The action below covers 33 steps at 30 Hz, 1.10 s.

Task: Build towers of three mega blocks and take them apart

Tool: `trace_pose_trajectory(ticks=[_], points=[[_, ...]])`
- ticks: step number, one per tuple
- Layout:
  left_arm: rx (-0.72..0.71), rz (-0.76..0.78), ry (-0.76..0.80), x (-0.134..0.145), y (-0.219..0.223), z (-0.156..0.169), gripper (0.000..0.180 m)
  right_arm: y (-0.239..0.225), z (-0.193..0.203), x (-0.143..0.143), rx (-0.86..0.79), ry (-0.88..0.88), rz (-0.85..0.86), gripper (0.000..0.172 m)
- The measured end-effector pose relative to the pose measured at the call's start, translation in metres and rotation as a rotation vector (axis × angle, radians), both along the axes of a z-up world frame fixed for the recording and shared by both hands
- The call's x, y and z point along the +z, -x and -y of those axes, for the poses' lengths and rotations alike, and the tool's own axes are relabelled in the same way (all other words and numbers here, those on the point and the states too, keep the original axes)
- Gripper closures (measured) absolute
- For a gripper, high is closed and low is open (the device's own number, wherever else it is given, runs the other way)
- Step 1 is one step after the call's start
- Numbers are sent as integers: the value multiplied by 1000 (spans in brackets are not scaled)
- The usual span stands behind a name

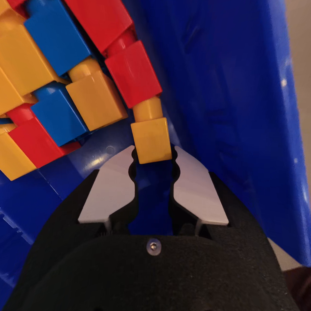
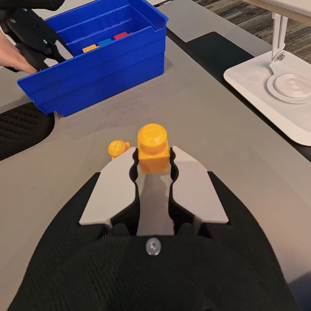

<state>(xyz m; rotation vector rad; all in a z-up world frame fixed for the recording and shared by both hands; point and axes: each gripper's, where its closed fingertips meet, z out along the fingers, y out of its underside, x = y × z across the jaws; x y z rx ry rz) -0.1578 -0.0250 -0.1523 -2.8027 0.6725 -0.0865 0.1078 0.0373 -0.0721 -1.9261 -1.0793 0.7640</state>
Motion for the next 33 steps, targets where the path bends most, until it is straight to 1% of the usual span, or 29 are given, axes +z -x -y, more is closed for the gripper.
trace_pose_trajectory(ticks=[1, 3, 5, 7, 8, 9, 11, 15, 17, 20, 22, 23, 25, 27, 28, 30, 33], points=[[-6, -6, 22, 0, 2, 4, 141, 0, 0, 0, 0, 1, 0, 135], [-28, -35, 45, 0, 5, 6, 141, 1, 0, -1, 1, 3, -1, 135], [-27, -79, 73, -3, 6, 5, 130, 1, 0, -2, 4, 7, 2, 135], [-7, -83, 130, -5, 4, 9, 131, 1, 1, -4, 7, 10, 10, 135], [0, -82, 133, -5, 2, 7, 126, 1, 1, -5, 9, 10, 15, 135], [-3, -92, 135, -6, 2, 6, 128, 1, 1, -5, 9, 10, 19, 135], [0, -83, 140, -6, 1, 5, 139, 1, 2, -5, 11, 9, 19, 135], [3, -110, 141, -3, 10, 10, 142, -1, 1, -2, 10, 7, 14, 135], [20, -86, 66, 10, 16, 8, 142, -1, 0, 0, 4, -2, 9, 135], [38, 61, -99, 47, 12, 1, 142, -1, -3, 13, -19, -52, -16, 135], [33, 164, -233, 77, 4, -8, 142, 1, -4, 26, -36, -92, -38, 135], [11, 248, -304, 96, -7, -13, 142, 6, 2, 34, -16, -98, -66, 135], [-119, 508, -441, 141, -53, -13, 142, 25, 23, 52, 78, -52, -166, 135], [-300, 771, -513, 185, -105, 3, 143, 44, 54, 73, 216, 28, -287, 135], [-365, 877, -539, 203, -126, 10, 142, 52, 70, 82, 287, 63, -331, 135], [-459, 1023, -572, 229, -159, 18, 142, 61, 96, 95, 405, 108, -374, 135], [-570, 1180, -580, 254, -198, 24, 142, 65, 110, 104, 447, 91, -376, 135]])
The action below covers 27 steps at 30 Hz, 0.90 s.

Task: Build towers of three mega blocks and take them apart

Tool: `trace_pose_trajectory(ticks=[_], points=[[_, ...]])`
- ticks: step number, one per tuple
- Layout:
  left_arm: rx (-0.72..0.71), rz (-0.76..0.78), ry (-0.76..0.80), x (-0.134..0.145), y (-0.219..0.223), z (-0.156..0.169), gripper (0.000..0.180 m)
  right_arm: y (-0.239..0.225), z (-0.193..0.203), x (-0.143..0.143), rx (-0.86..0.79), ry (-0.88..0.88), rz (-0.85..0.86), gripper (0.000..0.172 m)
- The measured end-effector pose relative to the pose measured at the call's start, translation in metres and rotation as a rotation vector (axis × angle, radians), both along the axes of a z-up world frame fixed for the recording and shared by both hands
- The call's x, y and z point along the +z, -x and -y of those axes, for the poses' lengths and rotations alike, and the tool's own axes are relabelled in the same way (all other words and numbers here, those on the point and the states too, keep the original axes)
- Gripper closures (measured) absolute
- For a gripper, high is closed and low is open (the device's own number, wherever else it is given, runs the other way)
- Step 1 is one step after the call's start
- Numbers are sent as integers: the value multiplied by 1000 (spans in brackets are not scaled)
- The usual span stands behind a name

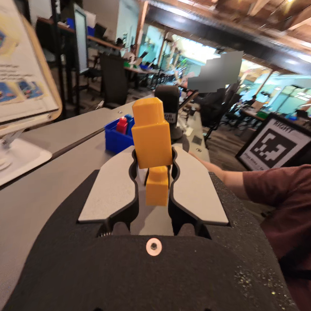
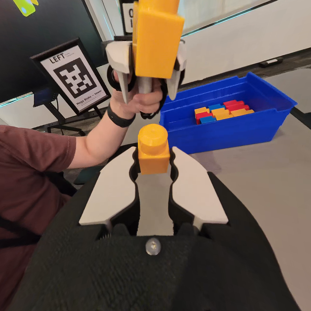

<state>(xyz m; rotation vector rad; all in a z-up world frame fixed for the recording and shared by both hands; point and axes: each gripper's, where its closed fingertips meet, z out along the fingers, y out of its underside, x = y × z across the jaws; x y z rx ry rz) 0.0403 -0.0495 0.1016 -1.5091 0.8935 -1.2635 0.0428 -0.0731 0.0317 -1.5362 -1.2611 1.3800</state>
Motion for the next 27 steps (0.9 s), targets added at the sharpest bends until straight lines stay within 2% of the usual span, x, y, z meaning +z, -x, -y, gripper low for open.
trace_pose_trajectory(ticks=[4, 8, 15, 21, 27], points=[[-139, 134, 2, 24, -33, 2, 143, -6, 3, 7, -1, -13, 10, 135], [-220, 115, 47, 15, -58, 1, 143, -19, 0, 17, -25, 20, 18, 135], [-211, 23, 52, -12, -71, -2, 143, -35, -15, 16, -89, 37, 54, 135], [-206, -19, 59, -29, -76, -3, 143, -35, -15, 13, -70, 47, 50, 135], [-207, -7, 76, -31, -79, -2, 143, -42, -22, 19, -104, 6, 30, 135]])
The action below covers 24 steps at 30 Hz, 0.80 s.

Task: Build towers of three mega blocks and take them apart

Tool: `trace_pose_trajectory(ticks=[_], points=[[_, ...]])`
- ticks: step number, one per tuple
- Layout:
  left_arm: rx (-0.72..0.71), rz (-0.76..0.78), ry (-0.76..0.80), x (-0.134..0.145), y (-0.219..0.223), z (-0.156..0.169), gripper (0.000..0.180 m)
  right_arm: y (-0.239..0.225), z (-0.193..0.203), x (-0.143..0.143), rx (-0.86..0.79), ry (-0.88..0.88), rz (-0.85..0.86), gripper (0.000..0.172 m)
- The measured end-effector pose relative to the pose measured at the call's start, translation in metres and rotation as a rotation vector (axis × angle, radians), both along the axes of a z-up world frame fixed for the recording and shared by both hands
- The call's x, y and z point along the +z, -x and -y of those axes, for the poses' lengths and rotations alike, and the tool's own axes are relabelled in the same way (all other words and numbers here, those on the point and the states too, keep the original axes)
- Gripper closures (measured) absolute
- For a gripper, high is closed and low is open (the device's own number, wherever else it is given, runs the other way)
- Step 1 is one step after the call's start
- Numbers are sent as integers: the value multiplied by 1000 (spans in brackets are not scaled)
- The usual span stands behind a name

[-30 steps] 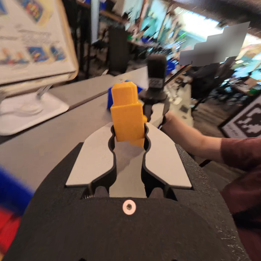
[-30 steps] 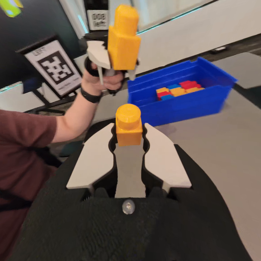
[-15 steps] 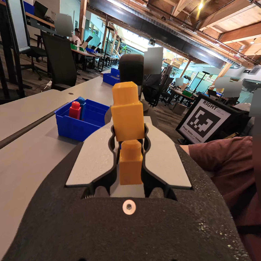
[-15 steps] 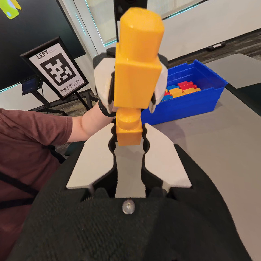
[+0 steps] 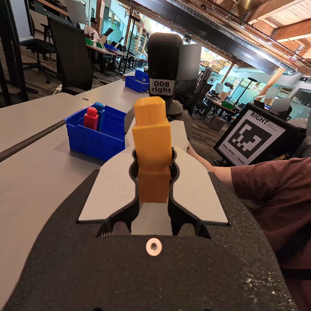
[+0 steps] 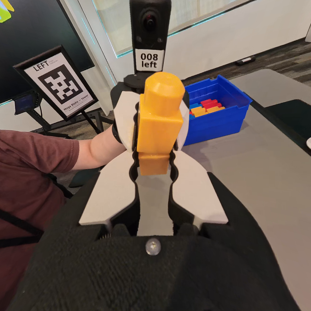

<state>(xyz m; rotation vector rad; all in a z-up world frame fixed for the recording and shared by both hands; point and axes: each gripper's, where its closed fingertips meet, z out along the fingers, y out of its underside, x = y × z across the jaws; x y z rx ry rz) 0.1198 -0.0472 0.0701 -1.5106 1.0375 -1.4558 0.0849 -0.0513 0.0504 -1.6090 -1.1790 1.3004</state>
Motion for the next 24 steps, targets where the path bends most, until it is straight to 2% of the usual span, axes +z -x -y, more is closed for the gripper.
trace_pose_trajectory(ticks=[8, 13, 18, 20, 24], points=[[-17, -4, -9, 0, 3, 4, 142, 2, 3, -2, 23, -17, 6, 135], [-27, 28, -8, 10, 5, 9, 133, 5, 5, -8, 23, -49, 48, 135], [20, -51, -24, 0, 7, 3, 131, 7, 3, -18, 9, -70, 106, 135], [14, -55, -32, -2, 7, 4, 143, 7, 3, -18, 8, -75, 114, 135], [31, -65, -46, -3, 8, 1, 144, 5, 1, -19, -2, -82, 120, 135]])
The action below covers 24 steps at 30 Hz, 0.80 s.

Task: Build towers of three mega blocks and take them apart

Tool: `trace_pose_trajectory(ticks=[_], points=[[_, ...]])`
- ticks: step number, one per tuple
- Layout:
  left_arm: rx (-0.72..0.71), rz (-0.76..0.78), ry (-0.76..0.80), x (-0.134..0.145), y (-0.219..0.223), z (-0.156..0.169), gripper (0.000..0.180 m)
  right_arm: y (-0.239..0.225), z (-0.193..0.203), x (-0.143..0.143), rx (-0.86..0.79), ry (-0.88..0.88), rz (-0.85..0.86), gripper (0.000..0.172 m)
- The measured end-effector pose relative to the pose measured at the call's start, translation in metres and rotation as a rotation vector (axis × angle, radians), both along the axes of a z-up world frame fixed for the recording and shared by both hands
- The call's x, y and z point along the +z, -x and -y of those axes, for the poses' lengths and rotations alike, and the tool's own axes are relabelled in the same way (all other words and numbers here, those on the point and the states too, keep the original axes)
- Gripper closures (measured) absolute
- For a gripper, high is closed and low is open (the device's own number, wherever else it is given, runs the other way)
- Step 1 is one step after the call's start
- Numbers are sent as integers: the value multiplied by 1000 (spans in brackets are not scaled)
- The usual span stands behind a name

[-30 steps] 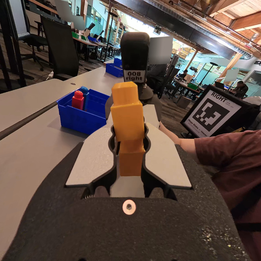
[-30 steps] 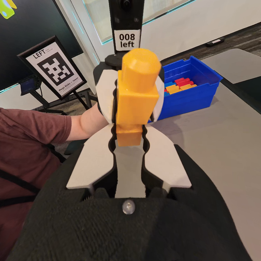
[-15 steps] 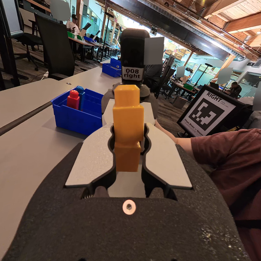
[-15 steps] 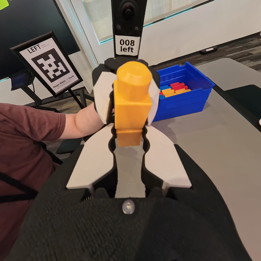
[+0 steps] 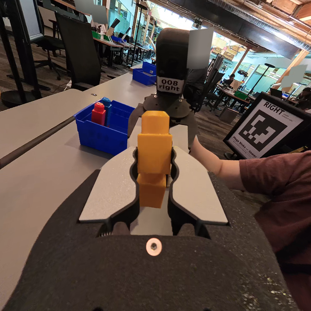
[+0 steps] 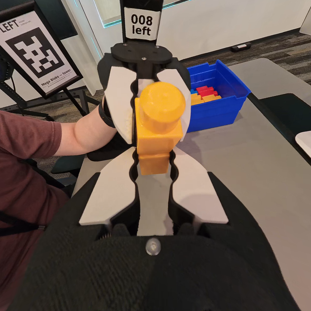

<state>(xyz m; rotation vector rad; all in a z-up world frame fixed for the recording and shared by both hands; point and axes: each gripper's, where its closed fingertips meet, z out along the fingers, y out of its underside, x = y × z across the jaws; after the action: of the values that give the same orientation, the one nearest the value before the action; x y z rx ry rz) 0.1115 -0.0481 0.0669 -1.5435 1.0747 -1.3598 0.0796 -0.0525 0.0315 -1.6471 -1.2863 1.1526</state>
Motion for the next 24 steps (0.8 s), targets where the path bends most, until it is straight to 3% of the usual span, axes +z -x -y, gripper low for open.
trace_pose_trajectory(ticks=[9, 24], points=[[-18, 17, 18, 1, 2, 1, 144, -5, 0, 9, 23, 33, -73, 135], [33, 191, 63, 13, 2, -12, 144, -6, -13, 23, -11, 50, -251, 136]])
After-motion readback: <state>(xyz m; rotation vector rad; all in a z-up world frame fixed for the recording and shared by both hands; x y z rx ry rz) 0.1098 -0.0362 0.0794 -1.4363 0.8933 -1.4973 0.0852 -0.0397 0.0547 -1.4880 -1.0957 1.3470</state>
